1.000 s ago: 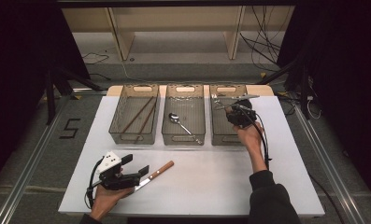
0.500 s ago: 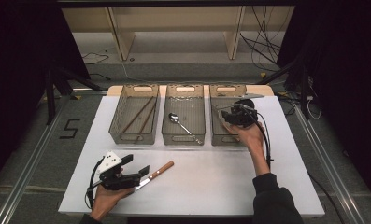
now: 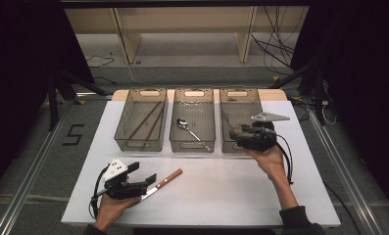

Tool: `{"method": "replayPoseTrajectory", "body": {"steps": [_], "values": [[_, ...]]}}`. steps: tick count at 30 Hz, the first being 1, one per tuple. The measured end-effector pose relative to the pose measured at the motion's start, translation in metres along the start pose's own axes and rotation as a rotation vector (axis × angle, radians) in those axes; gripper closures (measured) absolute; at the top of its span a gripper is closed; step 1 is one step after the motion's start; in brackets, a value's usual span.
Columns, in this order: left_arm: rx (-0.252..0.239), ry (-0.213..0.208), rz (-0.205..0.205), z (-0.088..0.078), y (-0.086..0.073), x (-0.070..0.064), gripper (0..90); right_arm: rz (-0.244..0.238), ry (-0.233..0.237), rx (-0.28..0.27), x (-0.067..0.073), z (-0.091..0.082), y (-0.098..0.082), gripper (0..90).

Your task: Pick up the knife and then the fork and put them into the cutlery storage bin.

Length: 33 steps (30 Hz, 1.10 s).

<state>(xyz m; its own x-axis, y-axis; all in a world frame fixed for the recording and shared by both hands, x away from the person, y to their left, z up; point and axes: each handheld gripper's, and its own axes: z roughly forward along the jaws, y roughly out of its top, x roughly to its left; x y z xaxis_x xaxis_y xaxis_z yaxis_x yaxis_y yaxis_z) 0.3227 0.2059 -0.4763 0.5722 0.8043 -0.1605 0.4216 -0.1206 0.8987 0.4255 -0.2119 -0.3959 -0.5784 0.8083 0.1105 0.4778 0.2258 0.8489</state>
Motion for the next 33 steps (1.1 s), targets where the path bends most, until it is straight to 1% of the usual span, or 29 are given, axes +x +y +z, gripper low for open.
{"method": "replayPoseTrajectory", "body": {"steps": [3, 5, 8, 9, 11, 12, 14, 16, 20, 22, 25, 26, 27, 28, 31, 33], "values": [[0.006, -0.002, 0.0, 0.001, 0.0, -0.001, 17.4, -0.014, 0.033, -0.023, 0.009, -0.009, -0.013, 39.5], [0.005, -0.005, 0.003, 0.001, 0.0, -0.001, 17.4, -0.016, 0.064, -0.019, 0.013, -0.011, -0.019, 37.4], [0.012, -0.007, 0.009, 0.002, 0.0, -0.001, 17.4, -0.021, 0.104, -0.04, 0.018, -0.016, -0.027, 37.1], [0.011, -0.009, 0.006, 0.002, 0.0, -0.002, 17.4, -0.029, 0.11, -0.039, 0.02, -0.017, -0.028, 36.6], [0.024, -0.019, 0.014, 0.003, 0.0, -0.002, 17.4, -0.044, 0.117, -0.047, 0.024, -0.02, -0.031, 36.3], [0.034, -0.022, 0.02, 0.004, 0.0, -0.003, 17.4, -0.05, 0.125, -0.05, 0.026, -0.021, -0.032, 36.0], [0.057, -0.027, 0.033, 0.005, 0.0, -0.004, 17.4, -0.065, 0.127, -0.052, 0.03, -0.024, -0.035, 35.3], [0.076, -0.04, 0.033, 0.007, -0.001, -0.006, 17.5, -0.076, 0.135, -0.049, 0.033, -0.025, -0.037, 34.5], [0.151, -0.046, 0.07, 0.012, -0.001, -0.01, 18.1, -0.086, 0.147, -0.036, 0.039, -0.025, -0.043, 33.9], [0.195, -0.045, 0.08, 0.016, -0.003, -0.013, 18.3, -0.101, 0.145, -0.021, 0.042, -0.025, -0.046, 33.1], [0.264, -0.05, 0.094, 0.02, -0.004, -0.014, 18.9, -0.11, 0.155, -0.007, 0.044, -0.026, -0.051, 32.2], [0.276, -0.051, 0.096, 0.022, -0.004, -0.014, 19.4, -0.108, 0.158, -0.003, 0.045, -0.026, -0.052, 32.0], [0.291, -0.05, 0.107, 0.022, -0.003, -0.014, 20.2, -0.109, 0.162, -0.002, 0.046, -0.027, -0.054, 31.9], [0.298, -0.049, 0.106, 0.023, -0.002, -0.016, 21.1, -0.111, 0.165, -0.002, 0.047, -0.027, -0.055, 31.9], [0.338, -0.06, 0.129, 0.025, 0.001, -0.017, 26.0, -0.111, 0.17, 0.002, 0.048, -0.03, -0.059, 31.9], [0.369, -0.054, 0.154, 0.027, 0.004, -0.018, 30.1, -0.114, 0.176, 0.005, 0.049, -0.031, -0.061, 31.9]]}}
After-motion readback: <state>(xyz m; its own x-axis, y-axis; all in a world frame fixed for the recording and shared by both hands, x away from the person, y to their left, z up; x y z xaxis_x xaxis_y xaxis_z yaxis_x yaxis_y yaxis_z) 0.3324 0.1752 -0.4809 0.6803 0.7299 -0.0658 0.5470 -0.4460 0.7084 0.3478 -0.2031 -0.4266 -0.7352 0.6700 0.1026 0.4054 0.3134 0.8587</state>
